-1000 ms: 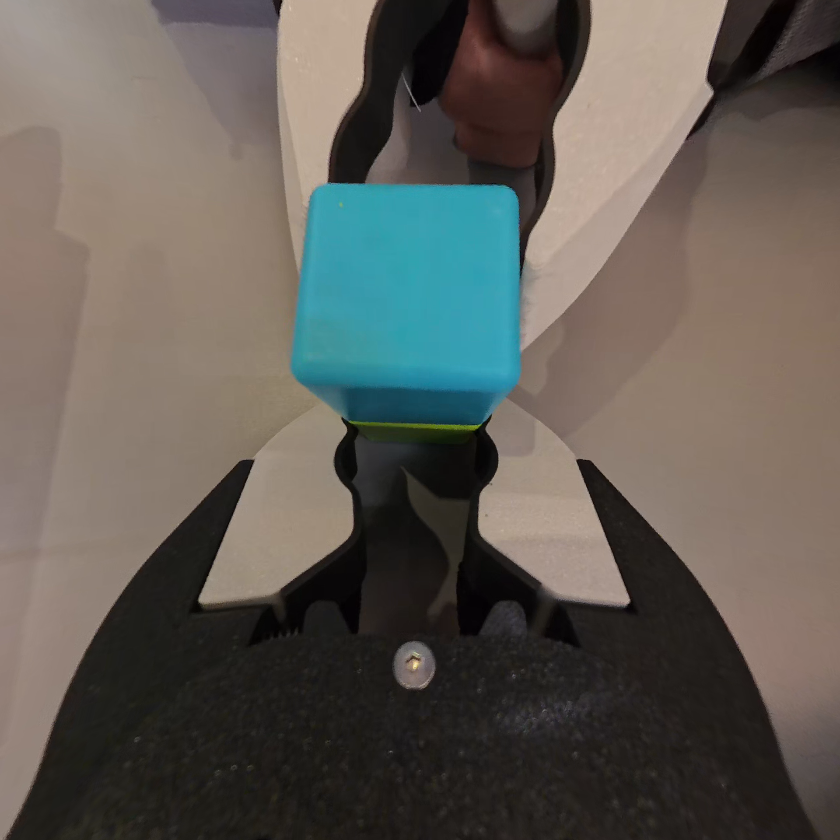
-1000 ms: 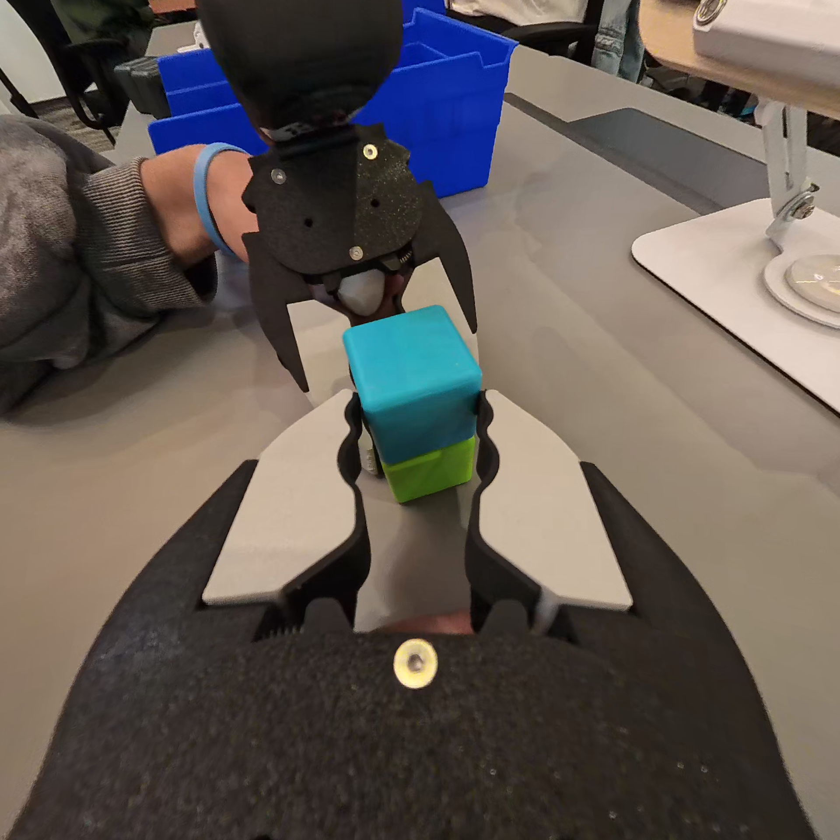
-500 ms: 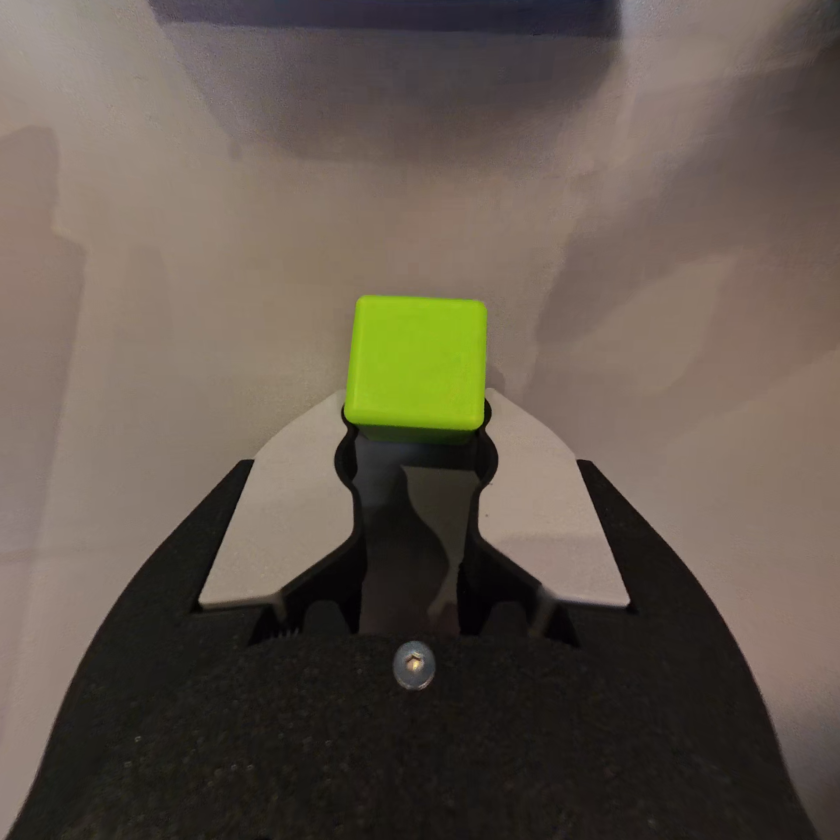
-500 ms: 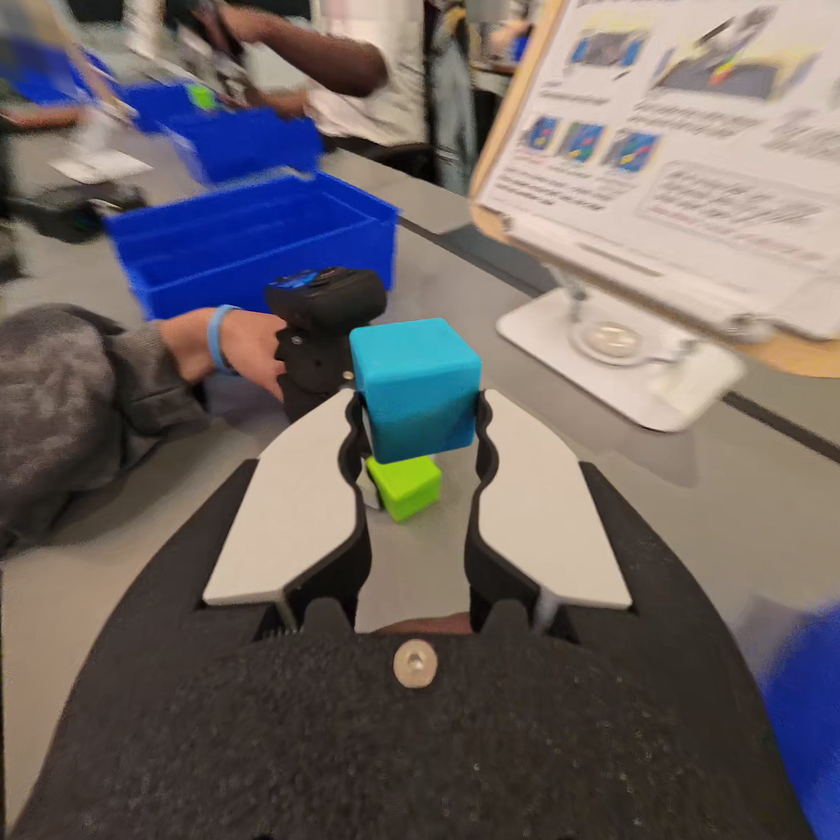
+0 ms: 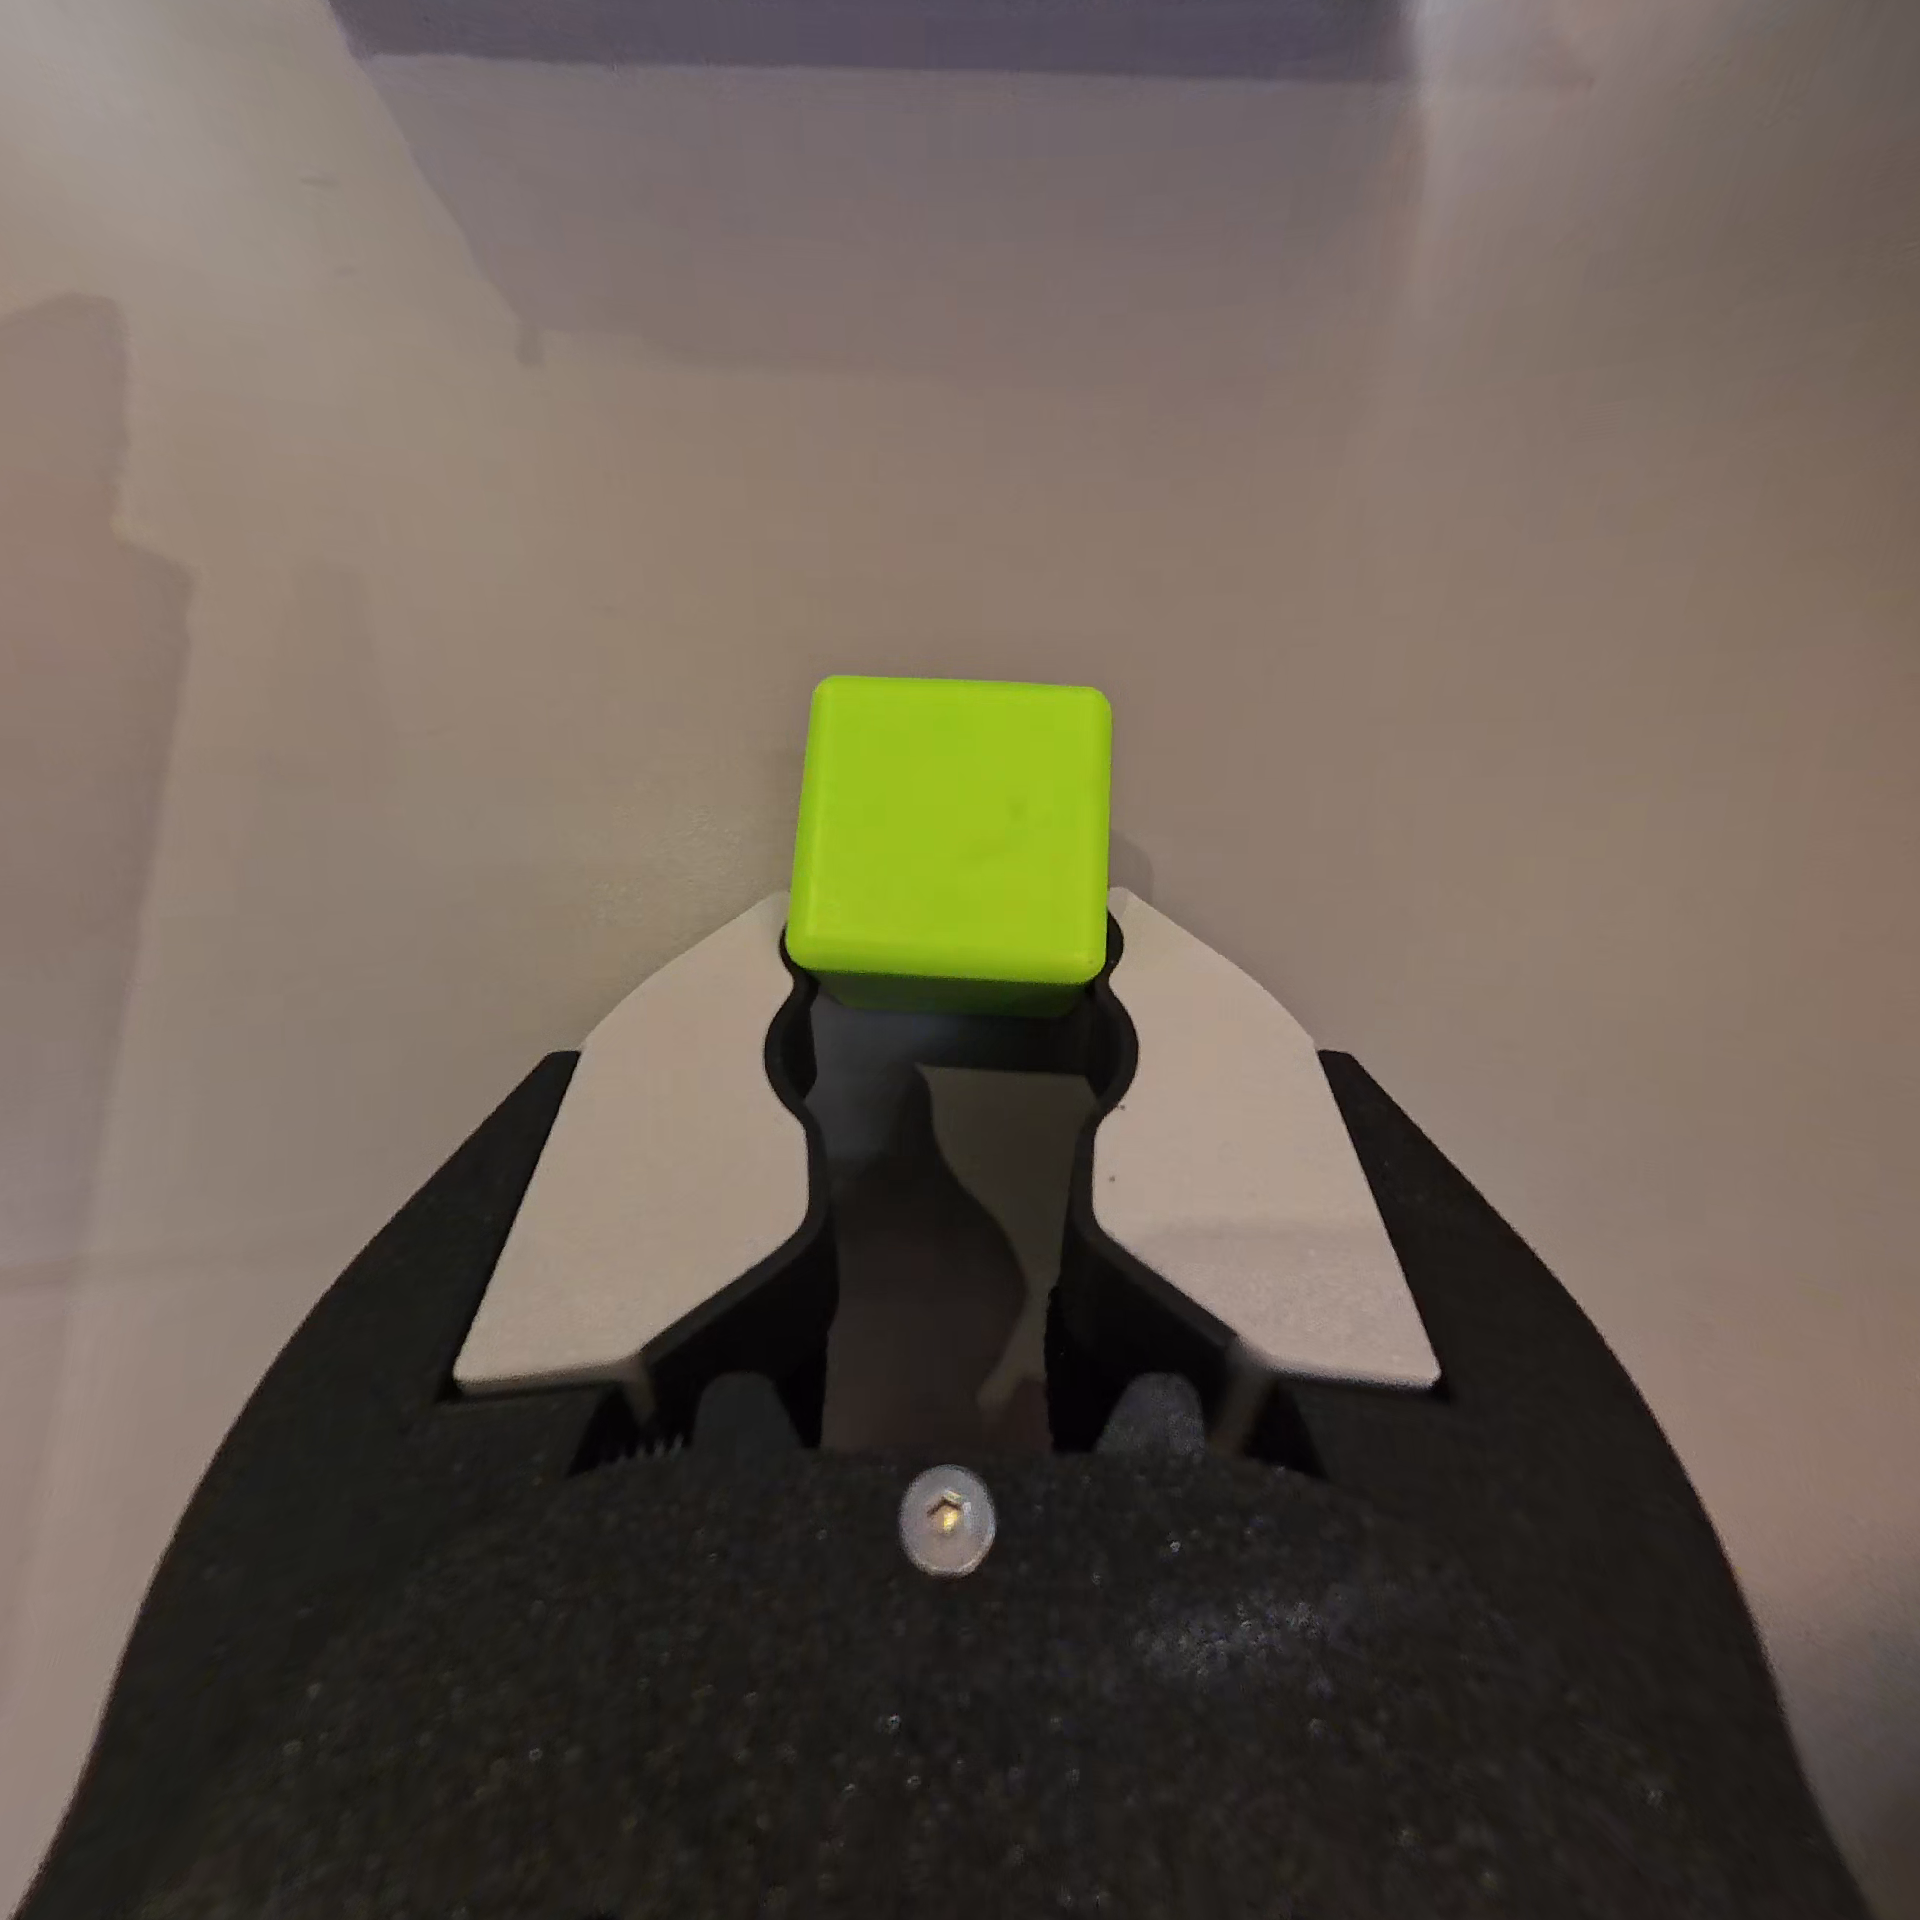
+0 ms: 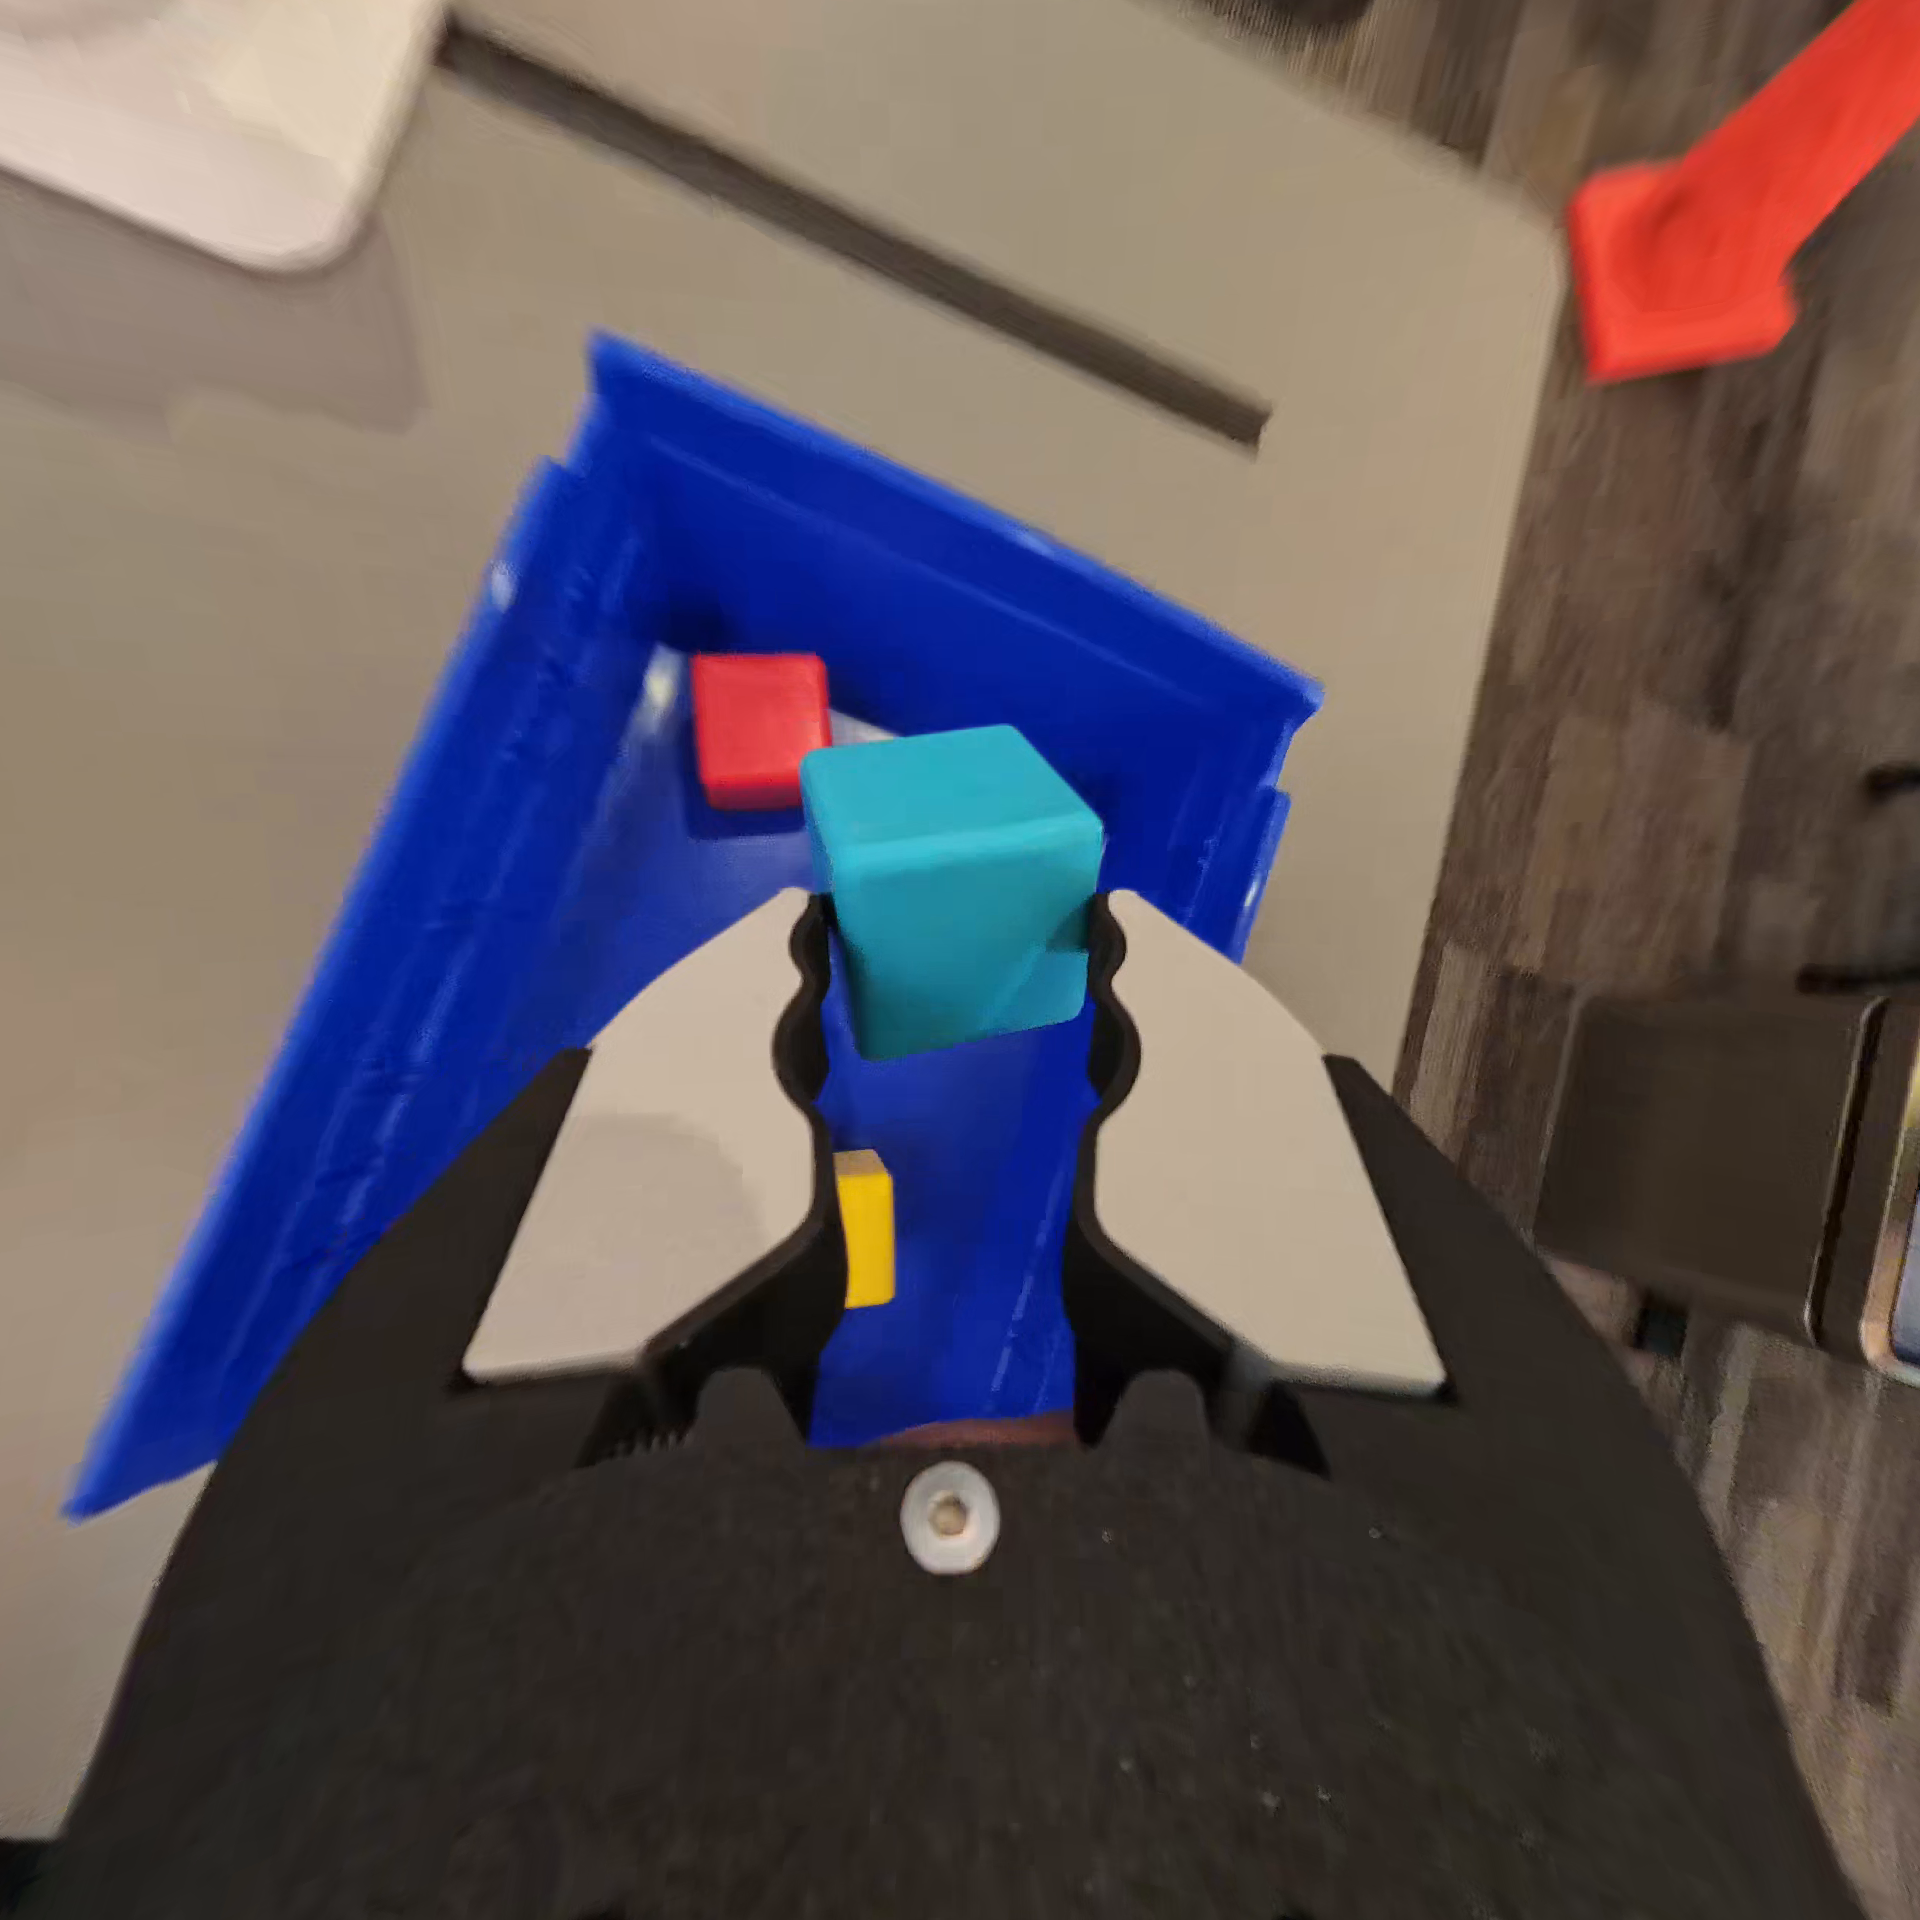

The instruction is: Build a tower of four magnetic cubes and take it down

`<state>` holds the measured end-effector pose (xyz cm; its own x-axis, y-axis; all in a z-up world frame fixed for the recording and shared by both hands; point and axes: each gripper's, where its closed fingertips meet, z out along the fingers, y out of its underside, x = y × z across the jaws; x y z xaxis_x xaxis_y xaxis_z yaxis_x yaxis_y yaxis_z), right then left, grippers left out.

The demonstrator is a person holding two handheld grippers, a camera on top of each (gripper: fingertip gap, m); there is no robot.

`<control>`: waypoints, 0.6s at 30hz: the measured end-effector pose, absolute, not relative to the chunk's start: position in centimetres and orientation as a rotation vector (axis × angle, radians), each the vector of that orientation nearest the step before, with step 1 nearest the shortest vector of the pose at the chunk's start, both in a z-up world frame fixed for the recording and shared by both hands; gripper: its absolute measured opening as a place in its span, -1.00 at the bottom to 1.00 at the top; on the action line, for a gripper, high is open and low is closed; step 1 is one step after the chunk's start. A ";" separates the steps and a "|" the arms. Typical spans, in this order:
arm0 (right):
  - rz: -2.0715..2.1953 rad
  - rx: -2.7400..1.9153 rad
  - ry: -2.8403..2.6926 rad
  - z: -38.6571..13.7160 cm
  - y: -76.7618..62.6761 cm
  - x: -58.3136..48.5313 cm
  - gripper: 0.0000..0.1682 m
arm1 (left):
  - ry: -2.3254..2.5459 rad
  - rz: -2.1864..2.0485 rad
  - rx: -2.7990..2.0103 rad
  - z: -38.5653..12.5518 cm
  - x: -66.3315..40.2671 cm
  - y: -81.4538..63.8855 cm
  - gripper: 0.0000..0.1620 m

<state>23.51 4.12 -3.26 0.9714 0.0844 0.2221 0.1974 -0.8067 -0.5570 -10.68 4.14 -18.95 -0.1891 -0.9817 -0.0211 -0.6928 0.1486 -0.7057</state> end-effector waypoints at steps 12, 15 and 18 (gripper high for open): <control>-0.249 -3.070 -0.401 -16.6 2.7 23.5 -0.42 | 1.951 -0.787 -1.590 -19.0 -10.7 4.1 -0.39; -0.223 -3.050 -0.411 -16.6 2.7 23.0 -0.42 | 1.951 -0.787 -1.590 -19.0 -10.7 4.1 -0.39; -0.246 -3.004 -0.438 -15.5 2.6 23.0 -0.24 | 1.951 -0.787 -1.590 -19.0 -10.7 4.1 -0.39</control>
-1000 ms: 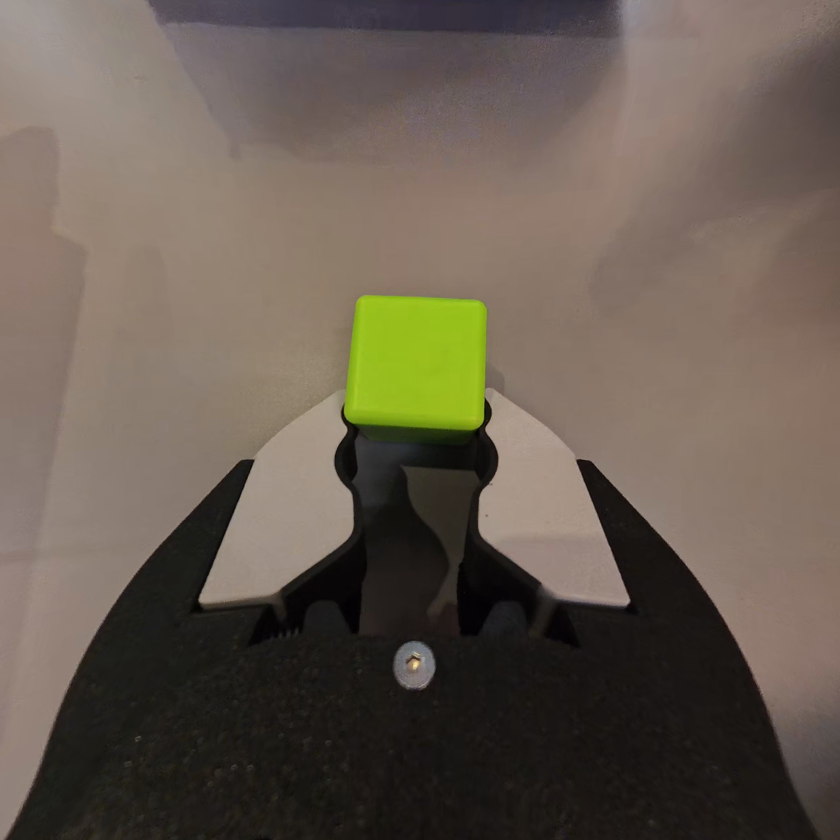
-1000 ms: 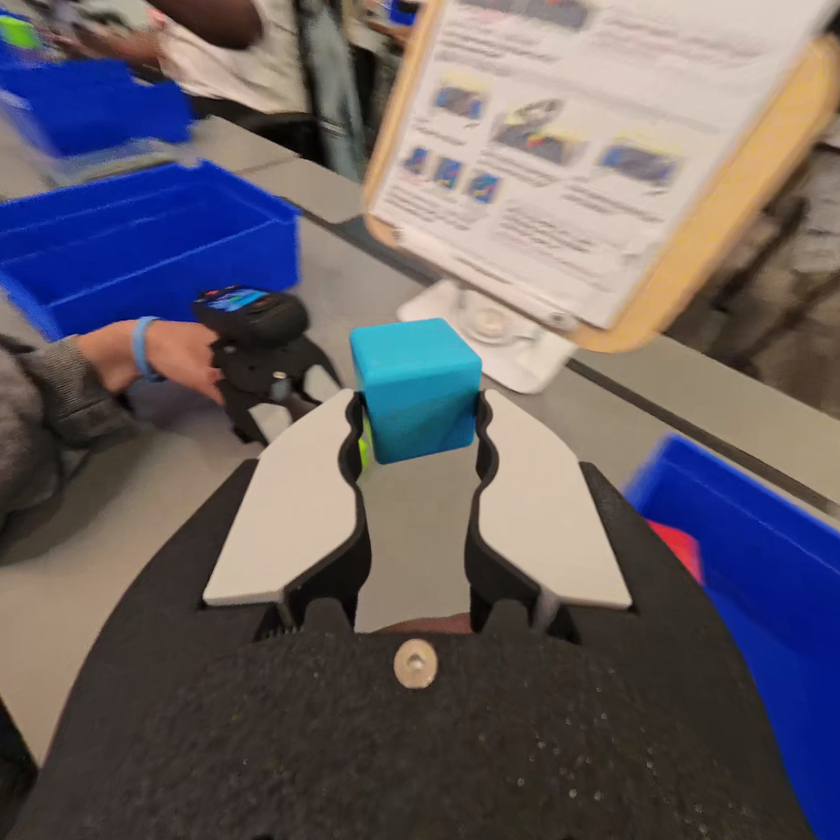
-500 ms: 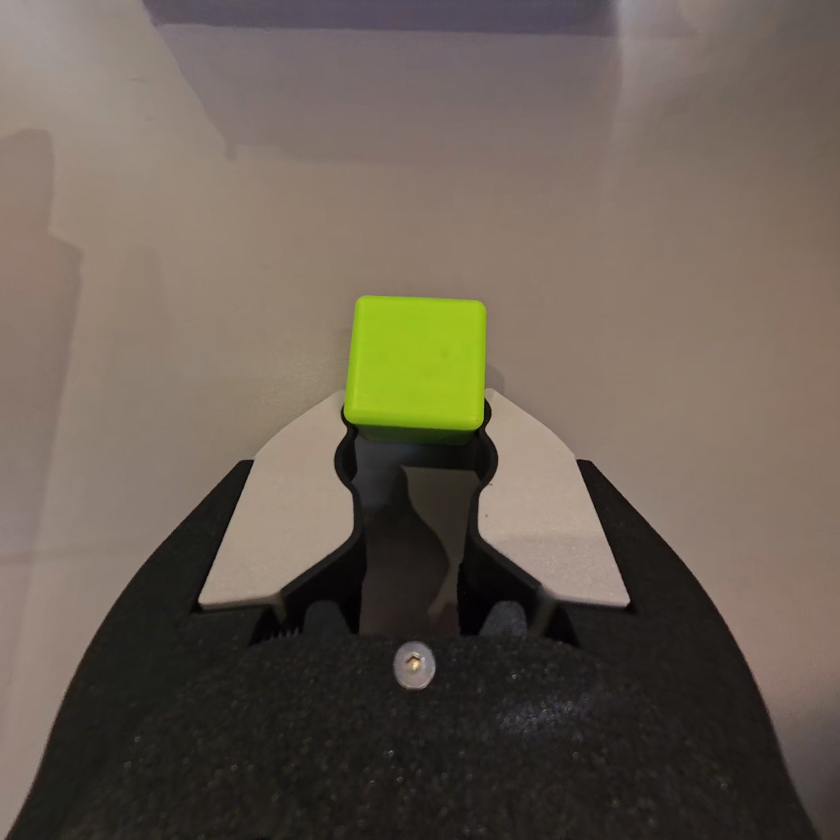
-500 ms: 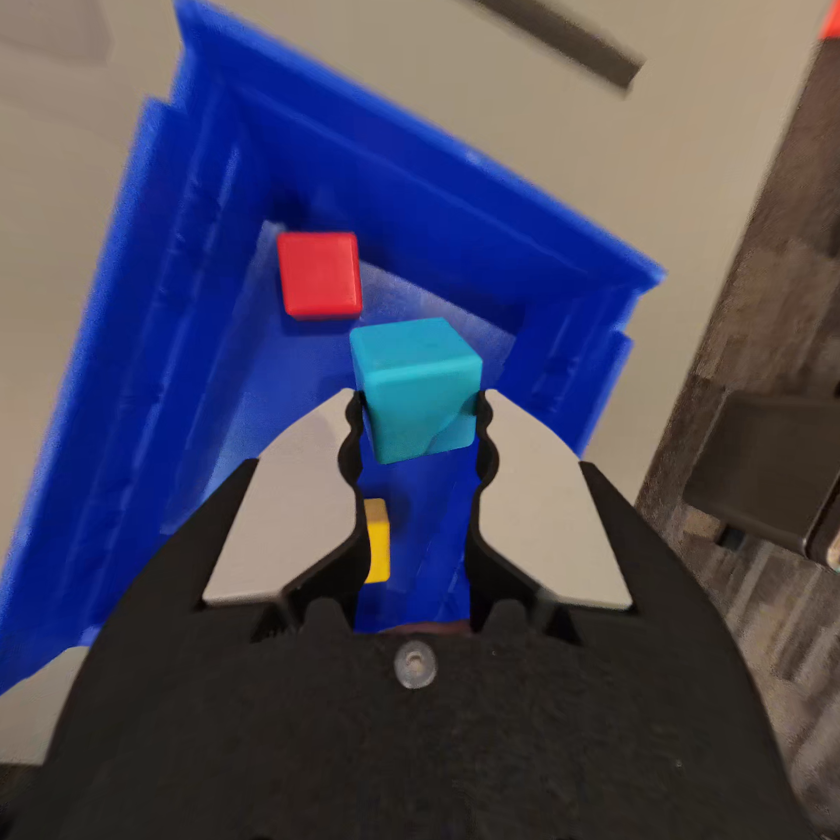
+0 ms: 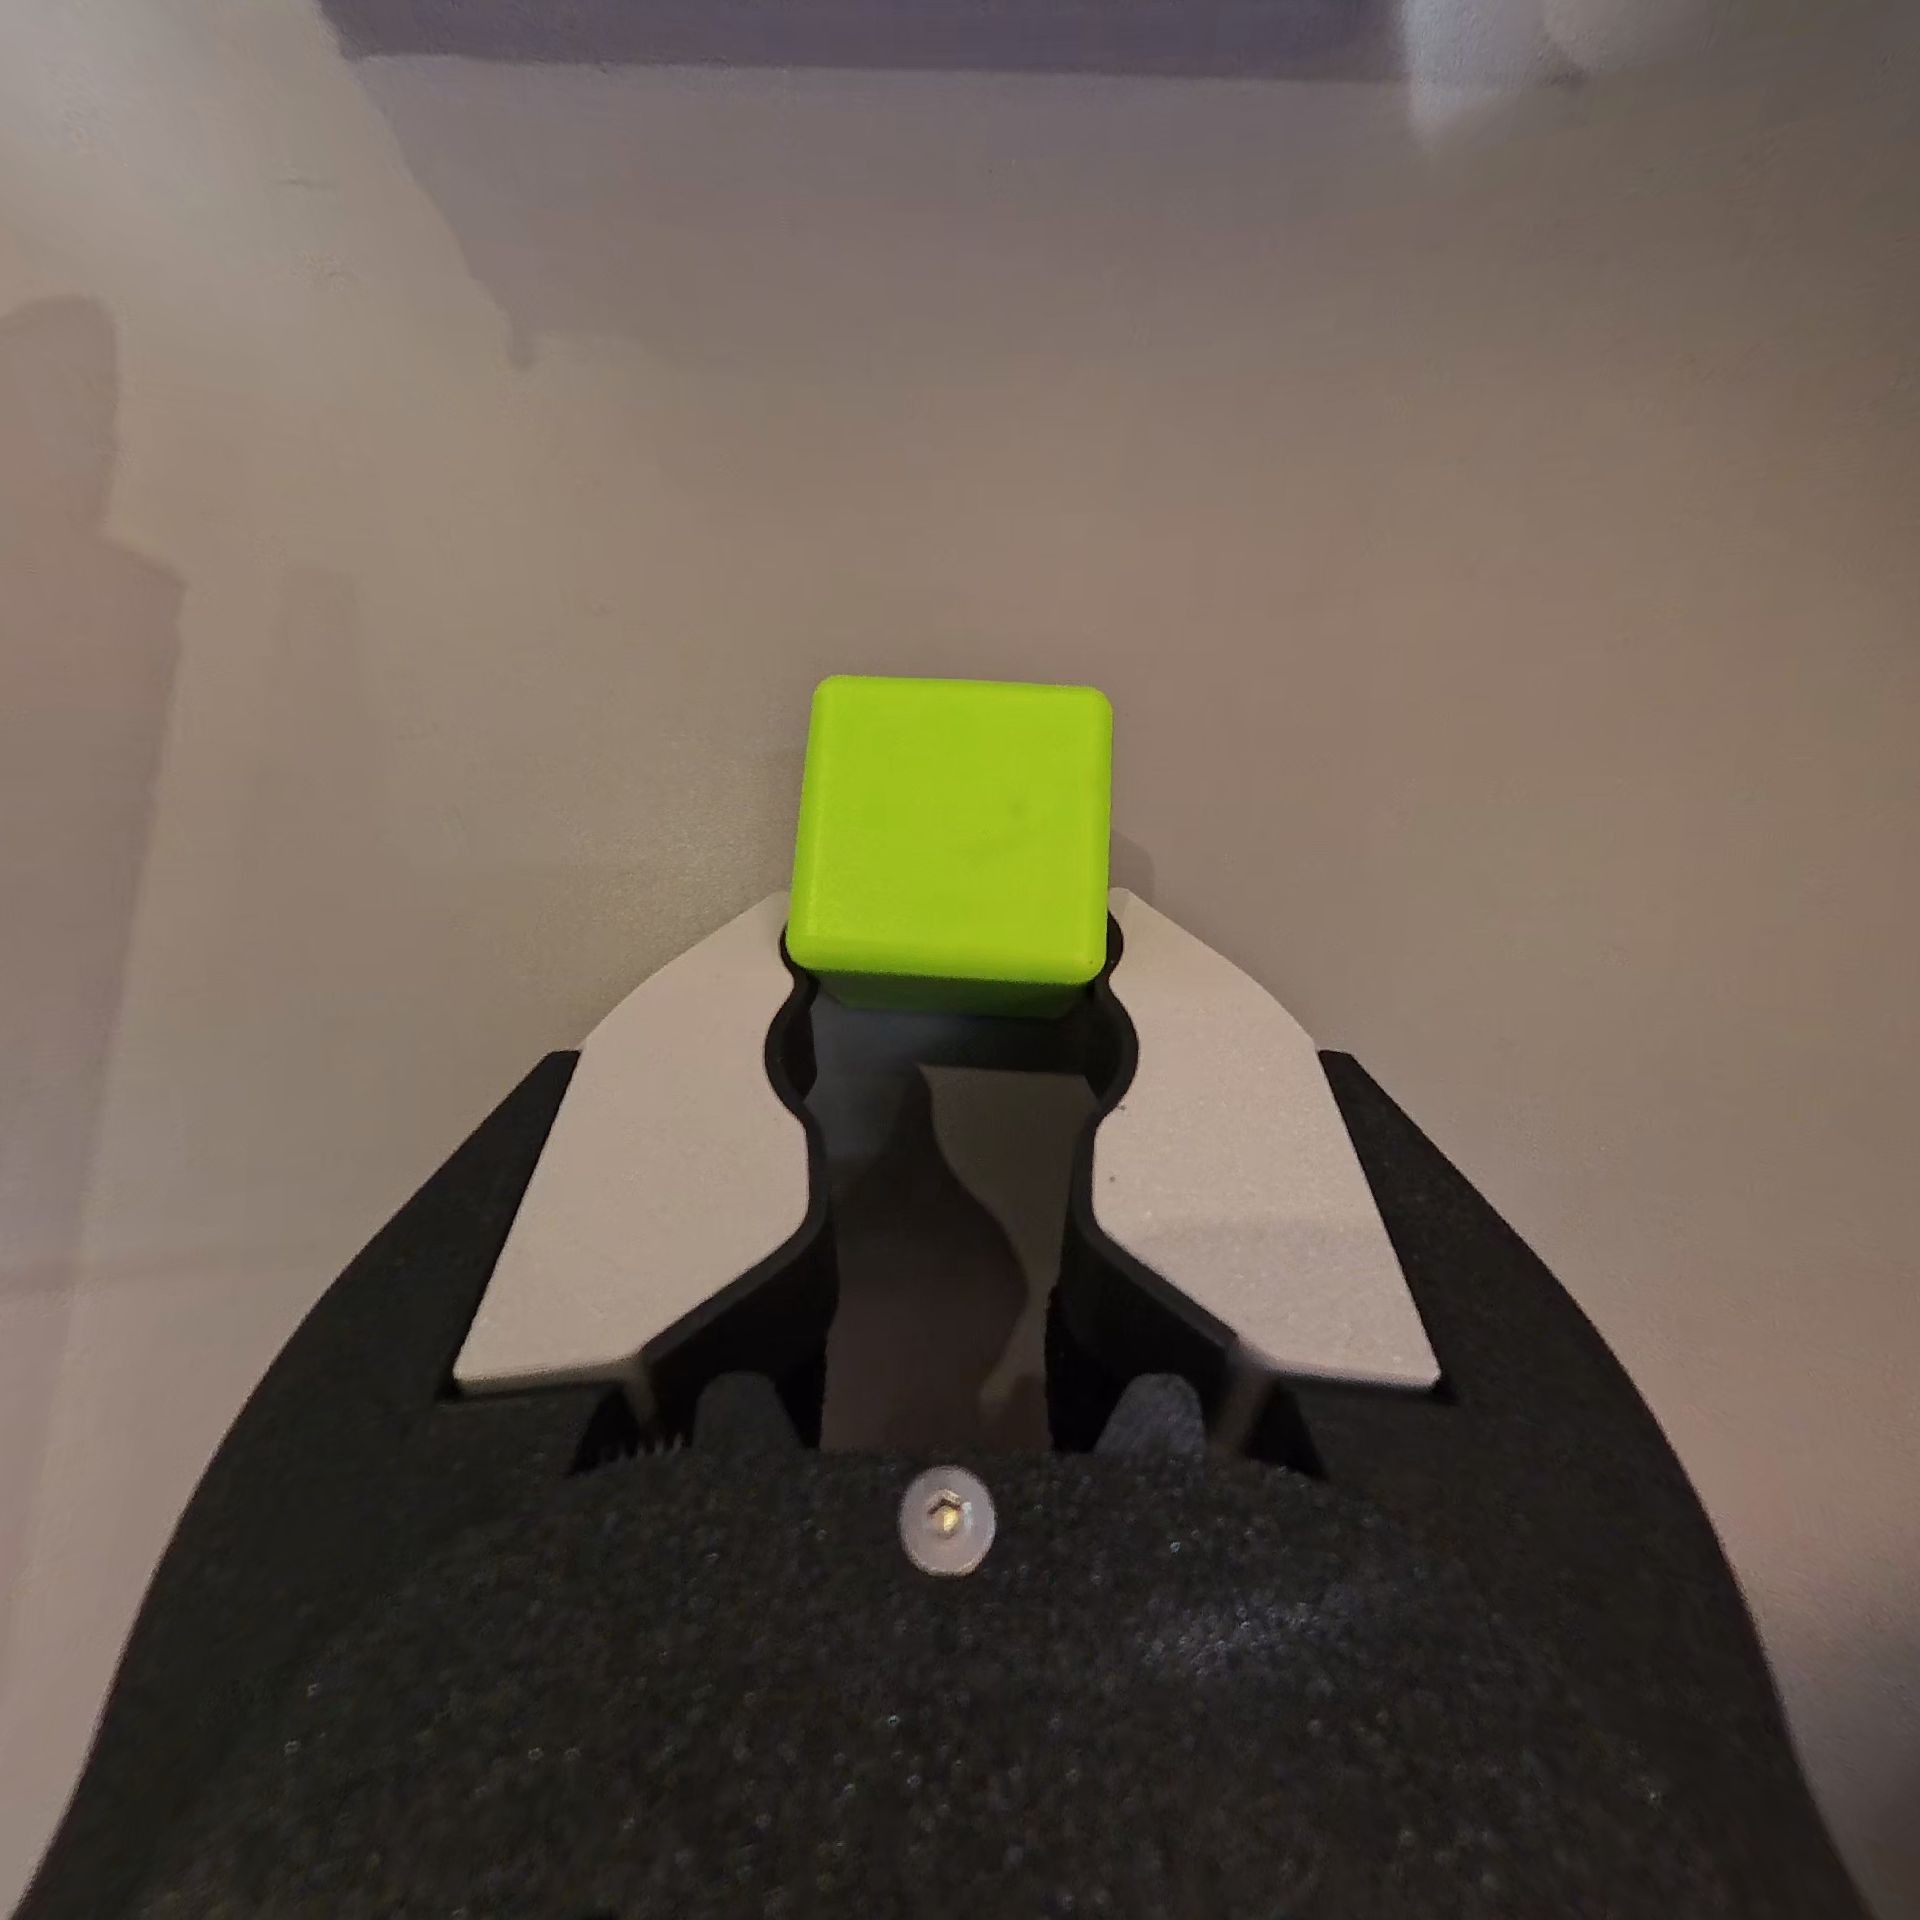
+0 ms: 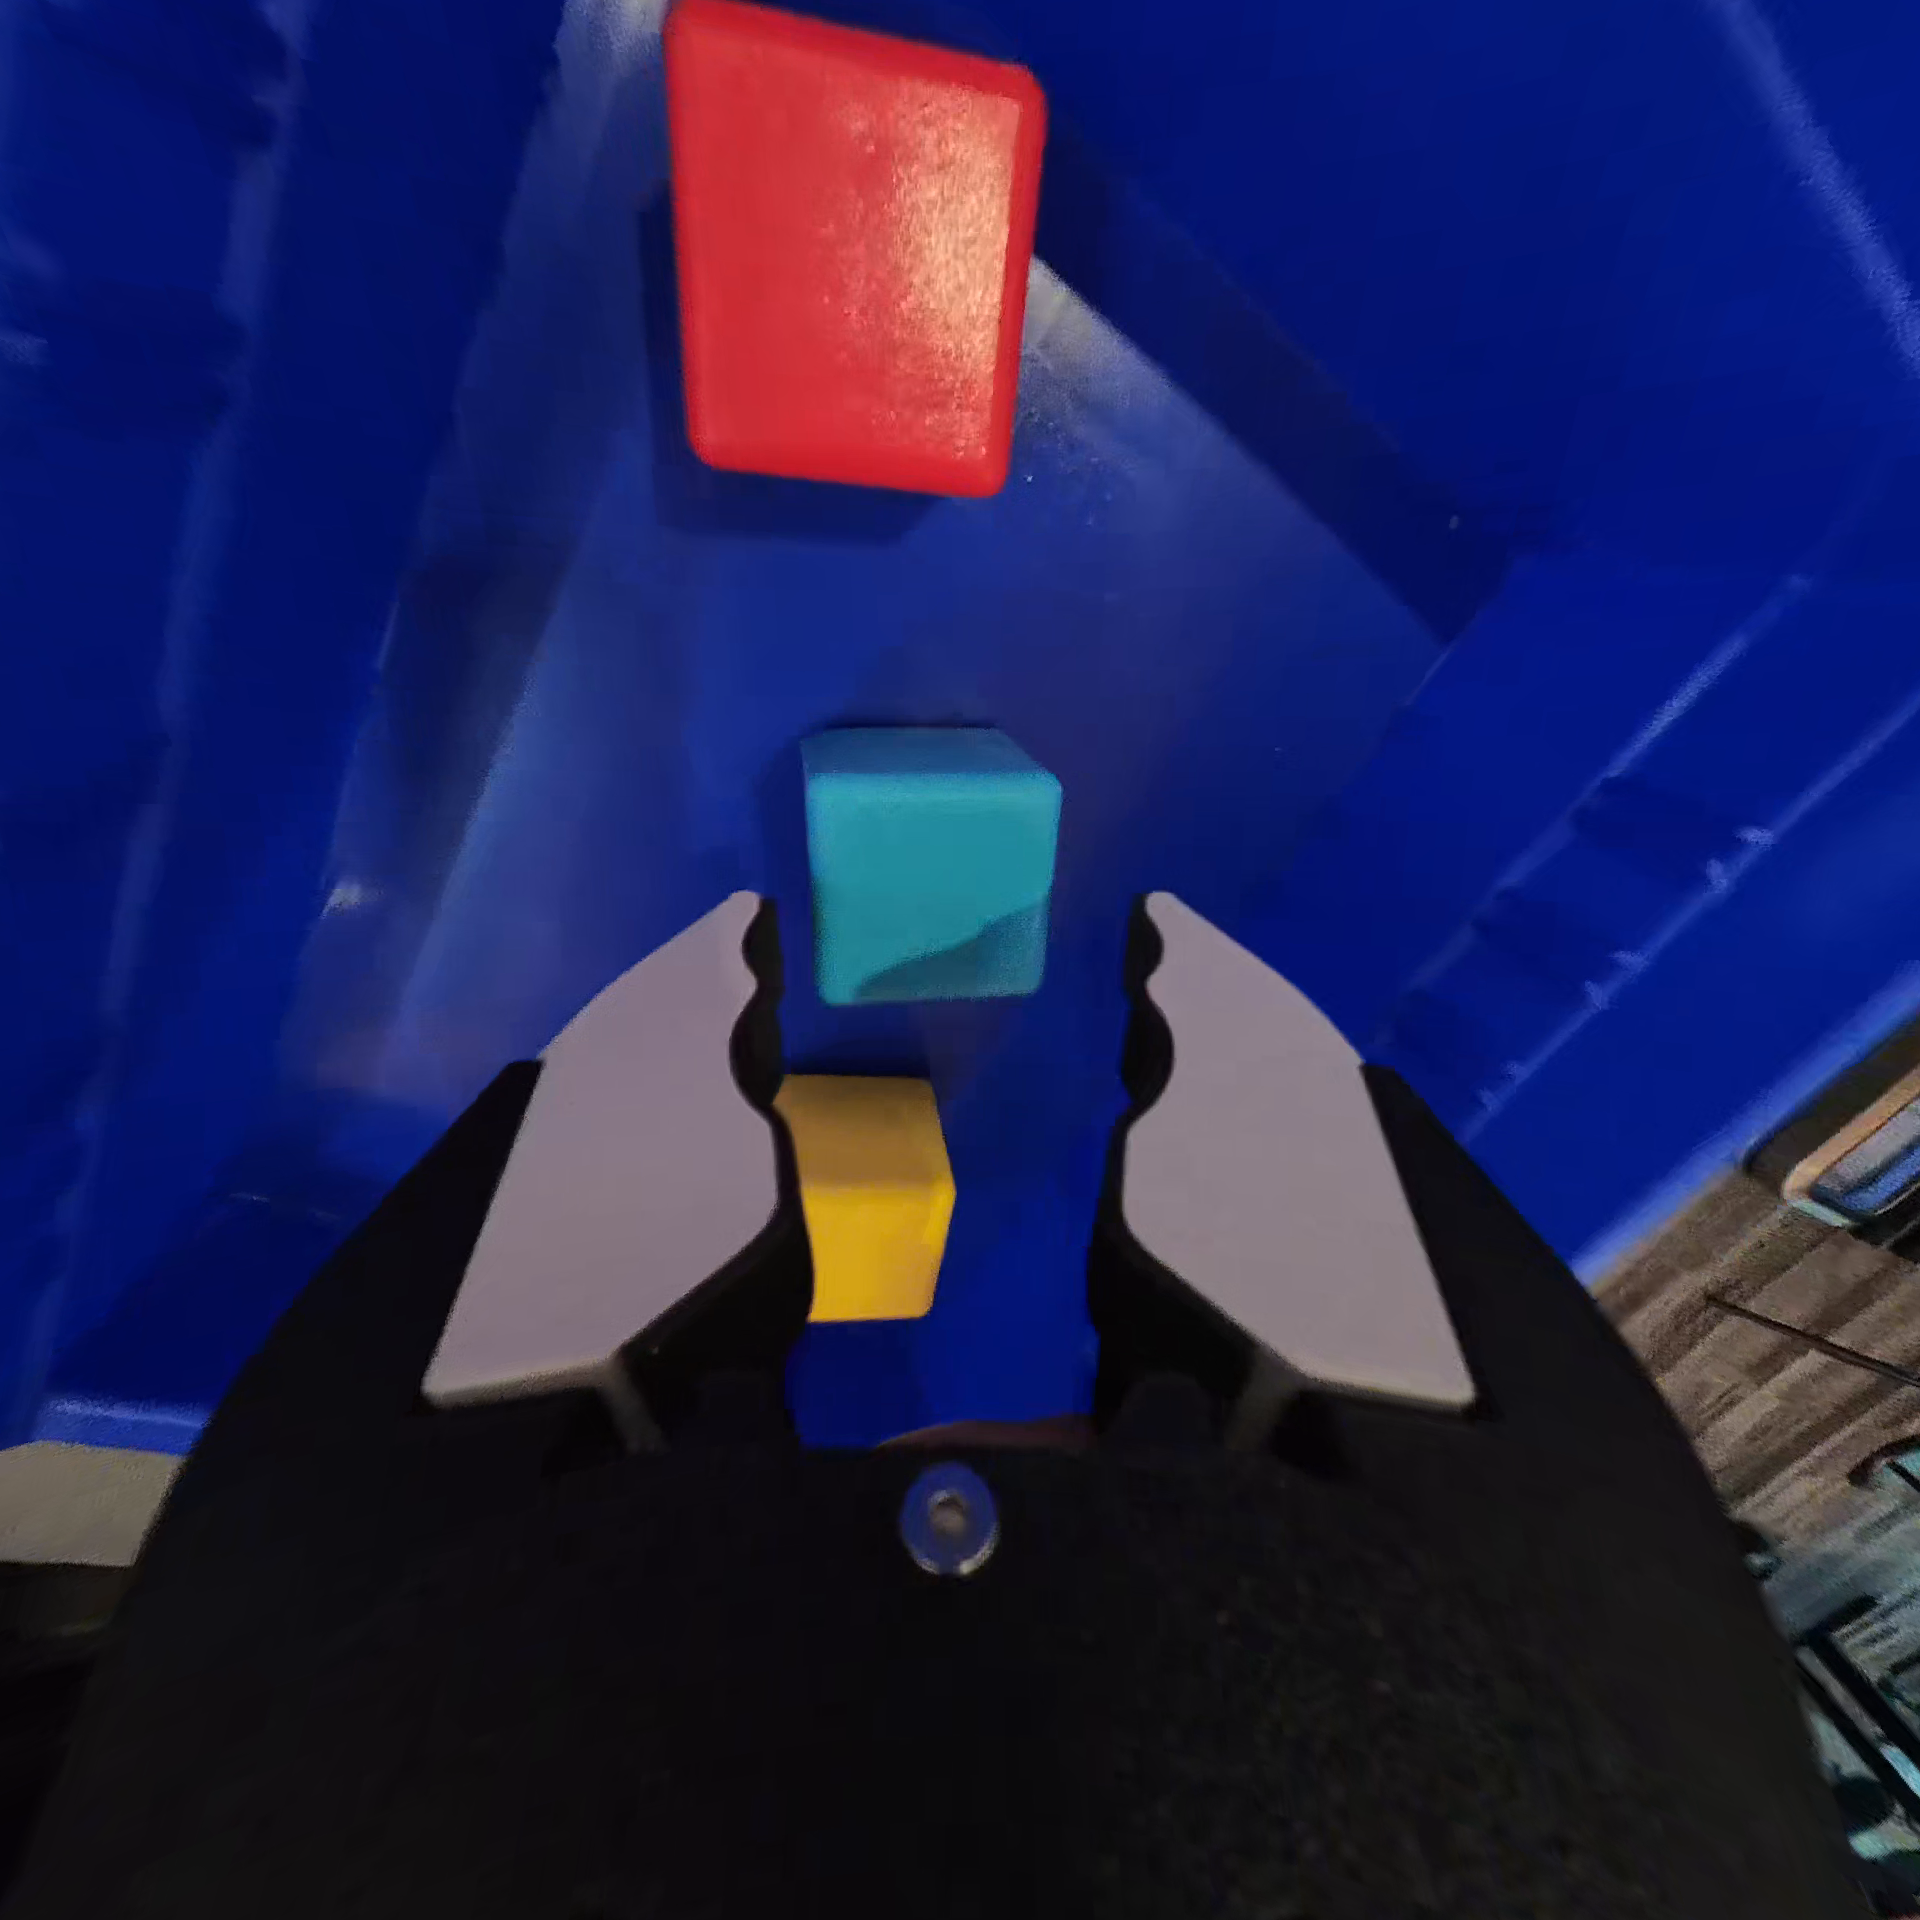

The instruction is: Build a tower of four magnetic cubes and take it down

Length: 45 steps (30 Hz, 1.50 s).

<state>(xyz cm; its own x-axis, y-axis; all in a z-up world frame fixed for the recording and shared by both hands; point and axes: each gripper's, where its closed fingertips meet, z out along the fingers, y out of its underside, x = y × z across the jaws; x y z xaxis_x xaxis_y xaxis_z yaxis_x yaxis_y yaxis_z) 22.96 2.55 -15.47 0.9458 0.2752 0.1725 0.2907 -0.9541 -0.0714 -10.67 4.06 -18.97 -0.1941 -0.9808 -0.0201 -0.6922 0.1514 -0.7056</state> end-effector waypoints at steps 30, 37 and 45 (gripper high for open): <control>0.766 -1.743 -0.698 -11.1 -9.9 -7.6 -0.30 | 1.939 -0.771 -1.611 -18.9 -11.4 4.3 -0.39; 0.637 -1.855 -0.778 -11.0 -8.1 -7.9 -0.20 | 1.910 -0.773 -1.617 -18.6 -11.5 4.5 -0.18; 0.256 -2.000 -1.275 -7.5 -0.7 -9.4 -0.21 | 1.137 -1.203 -1.509 -3.1 -13.4 6.0 -0.33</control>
